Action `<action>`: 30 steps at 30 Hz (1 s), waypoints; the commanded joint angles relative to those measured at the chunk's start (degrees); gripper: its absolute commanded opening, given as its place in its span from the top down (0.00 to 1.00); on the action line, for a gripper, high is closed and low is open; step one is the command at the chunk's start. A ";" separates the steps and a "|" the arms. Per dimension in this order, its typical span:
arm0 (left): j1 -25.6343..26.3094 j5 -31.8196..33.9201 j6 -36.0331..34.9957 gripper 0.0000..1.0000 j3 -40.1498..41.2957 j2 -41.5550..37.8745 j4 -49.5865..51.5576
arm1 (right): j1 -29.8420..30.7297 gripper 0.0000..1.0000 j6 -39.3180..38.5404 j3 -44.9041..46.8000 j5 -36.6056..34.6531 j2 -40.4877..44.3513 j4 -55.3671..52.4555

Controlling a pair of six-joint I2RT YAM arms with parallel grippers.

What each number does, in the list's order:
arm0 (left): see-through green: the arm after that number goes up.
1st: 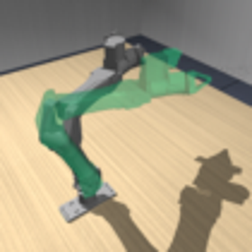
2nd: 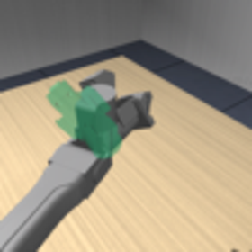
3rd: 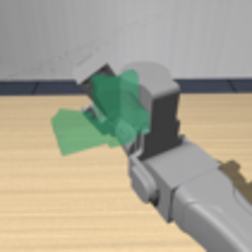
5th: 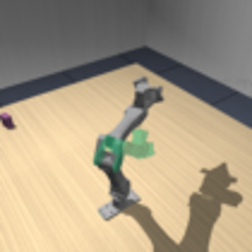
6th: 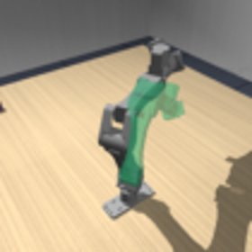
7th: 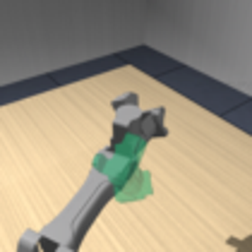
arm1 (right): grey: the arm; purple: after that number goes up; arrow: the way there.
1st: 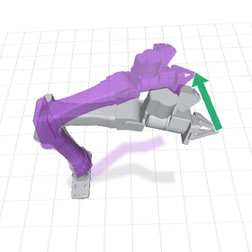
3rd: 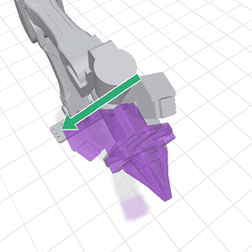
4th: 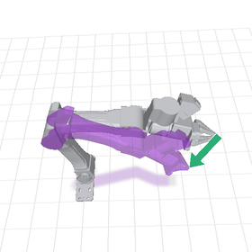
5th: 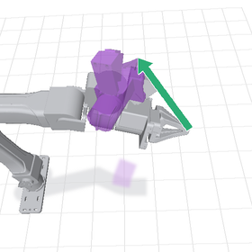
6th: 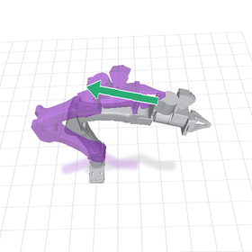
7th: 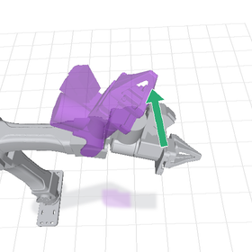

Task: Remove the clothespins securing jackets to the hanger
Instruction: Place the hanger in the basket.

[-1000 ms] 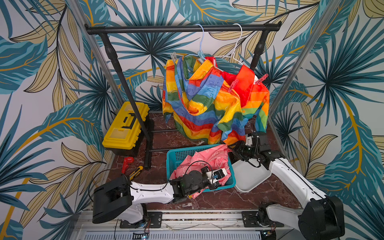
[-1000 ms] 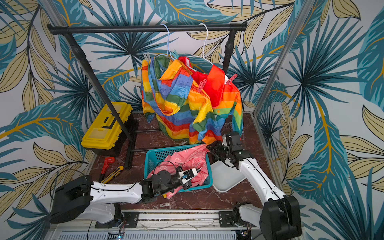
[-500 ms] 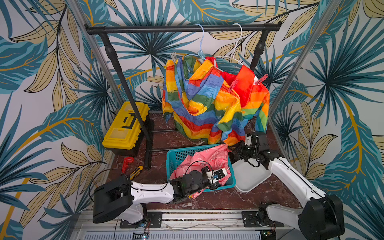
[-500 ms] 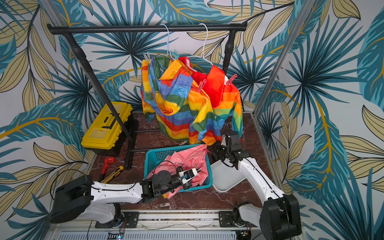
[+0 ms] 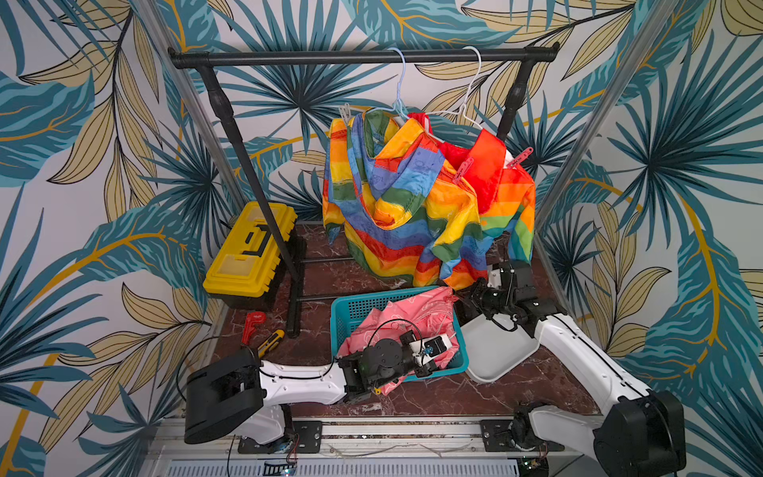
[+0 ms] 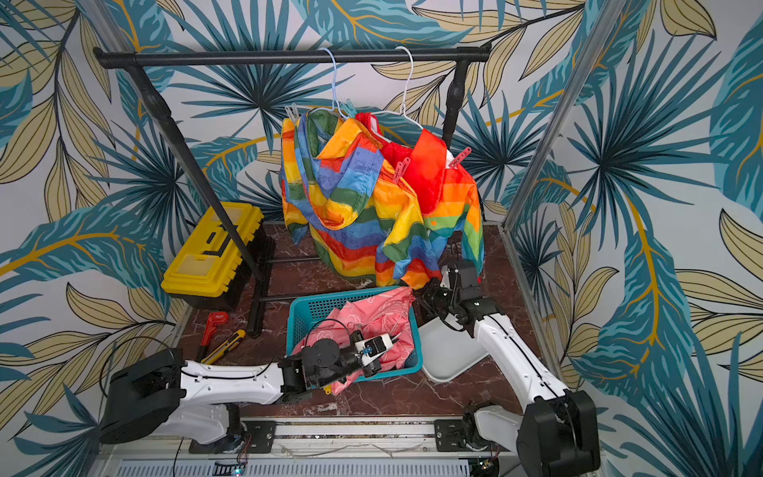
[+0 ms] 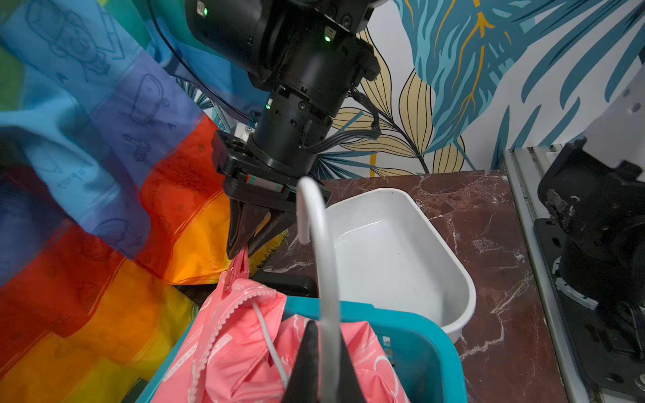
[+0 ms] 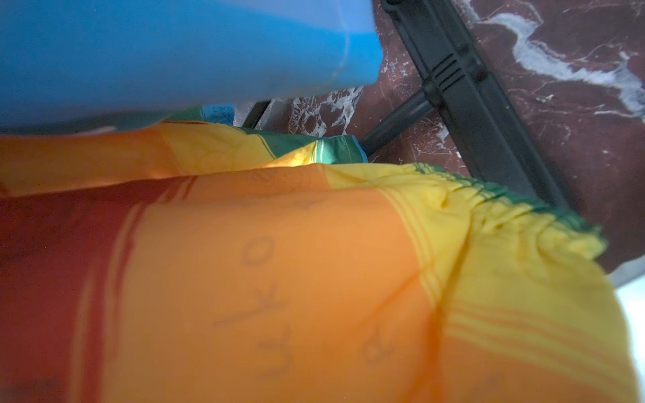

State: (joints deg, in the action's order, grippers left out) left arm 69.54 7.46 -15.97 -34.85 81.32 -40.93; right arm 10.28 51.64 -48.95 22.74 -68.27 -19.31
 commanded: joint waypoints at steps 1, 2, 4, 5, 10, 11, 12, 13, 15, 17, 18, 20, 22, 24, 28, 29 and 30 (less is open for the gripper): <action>0.42 -2.39 4.44 1.00 1.62 0.09 2.87 | 0.35 1.00 -1.13 -0.58 -0.57 1.27 -2.29; 0.42 -2.12 4.76 1.00 1.78 -0.05 2.80 | 0.35 1.00 -1.33 -0.58 -0.72 1.53 -2.63; 0.42 -1.61 5.13 1.00 2.13 -0.35 2.78 | 0.35 1.00 -1.69 -0.62 -0.97 2.20 -3.37; 0.42 -1.30 5.39 1.00 2.36 -0.66 2.78 | 0.37 1.00 -2.00 -0.79 -1.39 2.71 -4.05; 0.42 0.43 6.03 1.00 4.05 -2.20 1.99 | -0.55 1.00 -4.13 -2.10 -5.78 6.20 -8.93; 0.34 0.64 6.05 1.00 4.30 -2.53 1.99 | -1.21 1.00 -4.54 -2.43 -6.24 7.08 -9.95; 0.34 0.99 5.87 1.00 4.60 -2.87 1.99 | -2.17 1.00 -4.93 -2.86 -6.54 8.01 -11.15; 0.34 1.27 5.86 1.00 4.83 -3.21 1.99 | -3.16 1.00 -5.33 -3.23 -6.69 9.11 -12.25; 0.34 1.66 5.86 1.00 5.22 -3.69 1.99 | -5.56 1.00 -6.42 -3.47 -7.85 11.86 -14.46; 0.21 1.74 5.86 1.00 5.40 -3.80 1.99 | -8.69 1.00 -7.50 -3.37 -7.14 13.64 -16.60; 0.16 1.75 5.86 1.00 5.41 -3.80 1.99 | -10.35 1.00 -7.81 -3.07 -6.20 14.15 -17.30; 0.07 1.40 5.96 1.00 5.41 -3.54 1.95 | -12.79 1.00 -8.09 -2.26 -4.92 15.04 -17.55; 0.07 1.07 6.20 1.00 5.32 -3.29 1.98 | -13.47 1.00 -7.76 -0.89 -3.41 15.31 -15.93; 0.07 0.72 6.21 1.00 5.06 -2.95 1.90 | -13.54 1.00 -6.88 -0.12 -1.43 14.48 -13.91; 0.08 0.52 5.83 1.00 4.05 -2.57 1.99 | -13.36 1.00 -5.75 -0.91 1.34 12.77 -11.24; 0.07 0.81 5.62 1.00 3.85 -2.48 1.99 | -13.43 1.00 -6.98 -2.30 -1.09 13.15 -13.38; 0.07 1.30 5.63 1.00 3.74 -2.57 1.99 | -13.44 1.00 -8.19 -3.44 -3.21 13.67 -15.27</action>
State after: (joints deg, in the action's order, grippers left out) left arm 69.58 8.82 -11.55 -31.07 77.65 -43.62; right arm -2.96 45.43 -50.43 21.56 -55.46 -33.17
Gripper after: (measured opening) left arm 0.064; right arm 0.090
